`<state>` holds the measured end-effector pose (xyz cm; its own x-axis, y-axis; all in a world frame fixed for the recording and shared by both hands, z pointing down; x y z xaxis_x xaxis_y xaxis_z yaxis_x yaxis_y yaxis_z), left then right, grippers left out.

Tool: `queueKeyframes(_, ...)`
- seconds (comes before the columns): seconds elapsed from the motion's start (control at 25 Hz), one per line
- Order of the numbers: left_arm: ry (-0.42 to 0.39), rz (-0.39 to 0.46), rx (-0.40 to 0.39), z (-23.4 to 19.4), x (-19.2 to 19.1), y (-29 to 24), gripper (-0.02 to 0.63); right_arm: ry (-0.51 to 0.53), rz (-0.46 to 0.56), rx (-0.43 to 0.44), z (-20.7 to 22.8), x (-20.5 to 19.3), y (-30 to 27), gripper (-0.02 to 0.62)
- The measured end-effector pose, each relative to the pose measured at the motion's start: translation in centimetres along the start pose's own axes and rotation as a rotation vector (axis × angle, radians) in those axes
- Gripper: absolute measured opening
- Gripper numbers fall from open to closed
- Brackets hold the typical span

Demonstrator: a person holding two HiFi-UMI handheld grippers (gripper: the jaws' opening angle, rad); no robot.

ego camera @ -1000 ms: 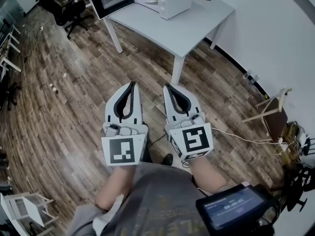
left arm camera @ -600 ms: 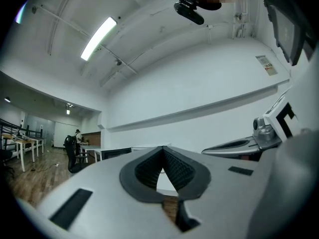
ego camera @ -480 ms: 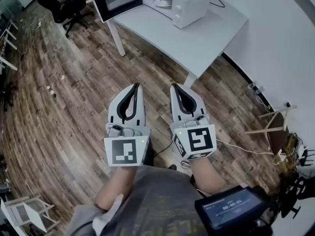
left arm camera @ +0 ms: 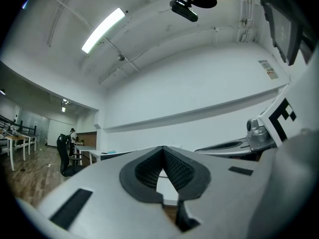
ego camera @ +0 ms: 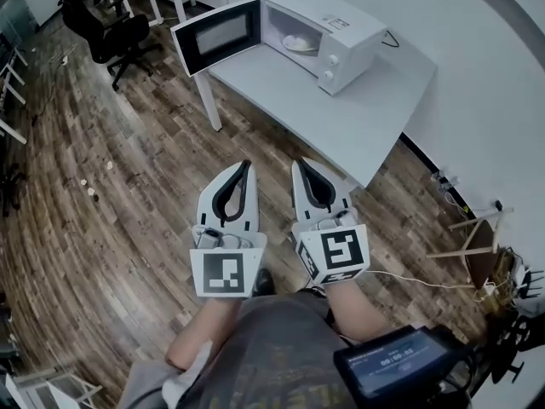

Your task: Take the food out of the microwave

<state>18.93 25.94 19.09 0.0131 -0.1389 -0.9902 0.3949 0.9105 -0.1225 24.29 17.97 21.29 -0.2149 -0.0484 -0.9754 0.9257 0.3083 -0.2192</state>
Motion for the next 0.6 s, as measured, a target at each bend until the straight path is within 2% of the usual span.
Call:
queueKeyframes(0.32, 0.005, -0.002, -0.016, -3.7, -0.1, -4.1, 0.006, 0.008, 0.000, -0.025, 0.9, 1.5, -5.4, 0.006)
queueKeyframes(0.6, 0.028, -0.028, -0.001, -6.8, -1.5, -7.8, 0.006, 0.015, -0.012, -0.017, 1.2, 0.9, -9.7, 0.007)
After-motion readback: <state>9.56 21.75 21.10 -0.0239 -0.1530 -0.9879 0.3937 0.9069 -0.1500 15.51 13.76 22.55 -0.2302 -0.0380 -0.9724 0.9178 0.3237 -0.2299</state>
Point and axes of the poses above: the fingertips, and each gripper's own axes: y backward along the fingers, z to its right, x out of its top, the point moved 2 cm from there along y, backward along the fingers, and after that the axes turned 12 degrees about -z, right-handed, at the moved point
